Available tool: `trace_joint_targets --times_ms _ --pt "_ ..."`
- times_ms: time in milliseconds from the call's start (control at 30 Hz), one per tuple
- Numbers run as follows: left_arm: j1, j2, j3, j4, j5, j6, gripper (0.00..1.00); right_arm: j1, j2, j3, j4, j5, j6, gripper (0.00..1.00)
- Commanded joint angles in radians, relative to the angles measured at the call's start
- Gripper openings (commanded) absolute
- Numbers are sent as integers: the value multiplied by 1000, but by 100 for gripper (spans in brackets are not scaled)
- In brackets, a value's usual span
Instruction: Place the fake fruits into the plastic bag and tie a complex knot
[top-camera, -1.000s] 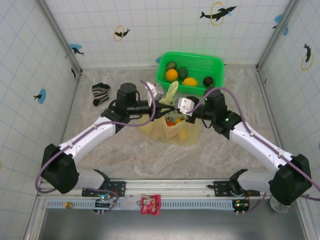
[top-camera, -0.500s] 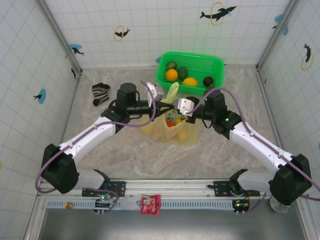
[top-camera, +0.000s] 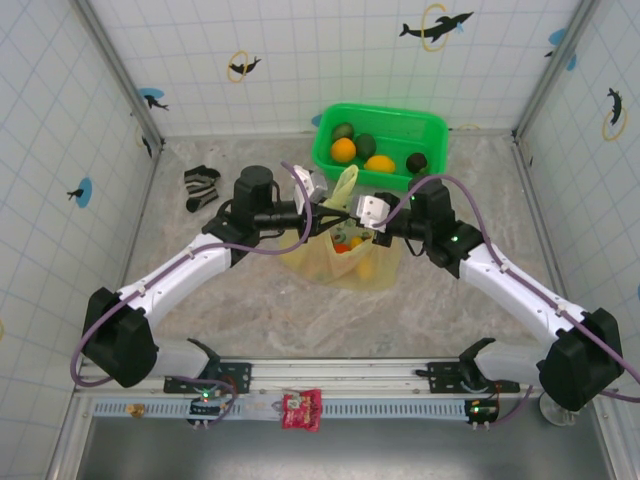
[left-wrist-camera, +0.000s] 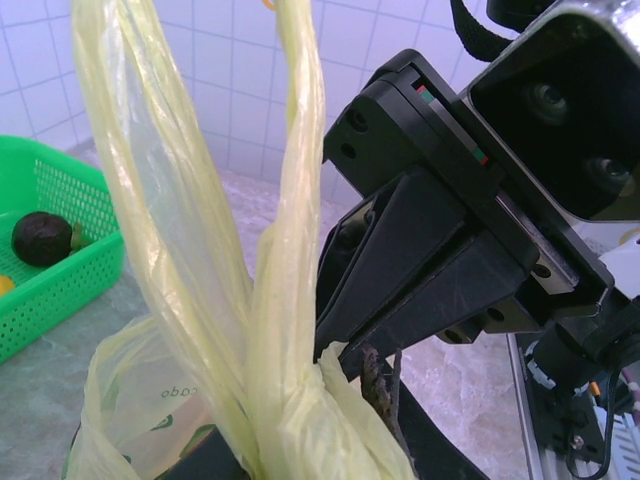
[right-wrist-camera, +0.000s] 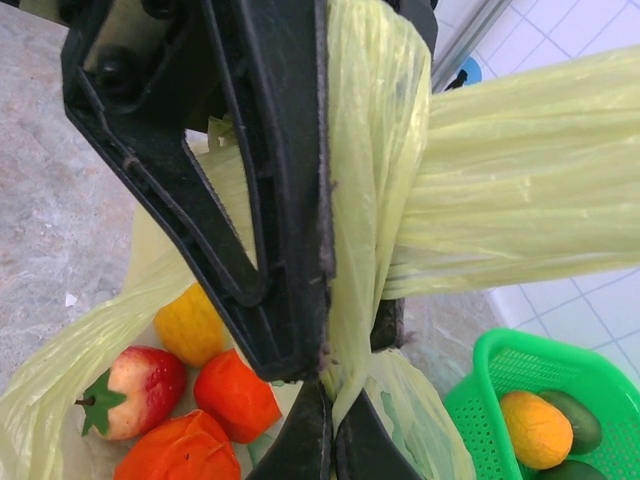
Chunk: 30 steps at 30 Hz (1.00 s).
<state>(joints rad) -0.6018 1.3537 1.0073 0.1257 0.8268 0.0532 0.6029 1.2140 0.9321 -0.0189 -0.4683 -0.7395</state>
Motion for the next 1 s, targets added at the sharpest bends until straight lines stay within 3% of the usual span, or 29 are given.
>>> trace_joint_targets --times_ms 0,133,267,367,400,500,600,700,833,967 --pt "-7 -11 8 -10 31 20 26 -8 -22 28 8 1 16 0" --pt "-7 -10 11 -11 33 21 24 -12 -25 19 15 2 24 0" --pt "-7 -8 11 -12 37 30 1 -20 -29 12 31 -10 43 0" --pt "-9 -4 18 -12 16 42 0 -22 -32 16 32 -14 57 0" --pt "-10 -5 18 -12 -9 52 0 -26 -40 16 28 -29 66 4" --pt "-18 -24 3 11 -87 94 0 -54 -88 3 43 -106 143 34" --pt "-31 -55 -50 60 -142 160 0 -90 -149 -36 192 -151 351 55" --pt "-49 -69 -87 90 -155 243 0 -110 -165 -38 319 -119 619 66" --pt "-62 -67 -96 94 -187 287 0 -151 -63 111 247 -118 956 64" --pt "-64 -67 -99 95 -200 301 0 -157 26 205 194 -222 1128 55"
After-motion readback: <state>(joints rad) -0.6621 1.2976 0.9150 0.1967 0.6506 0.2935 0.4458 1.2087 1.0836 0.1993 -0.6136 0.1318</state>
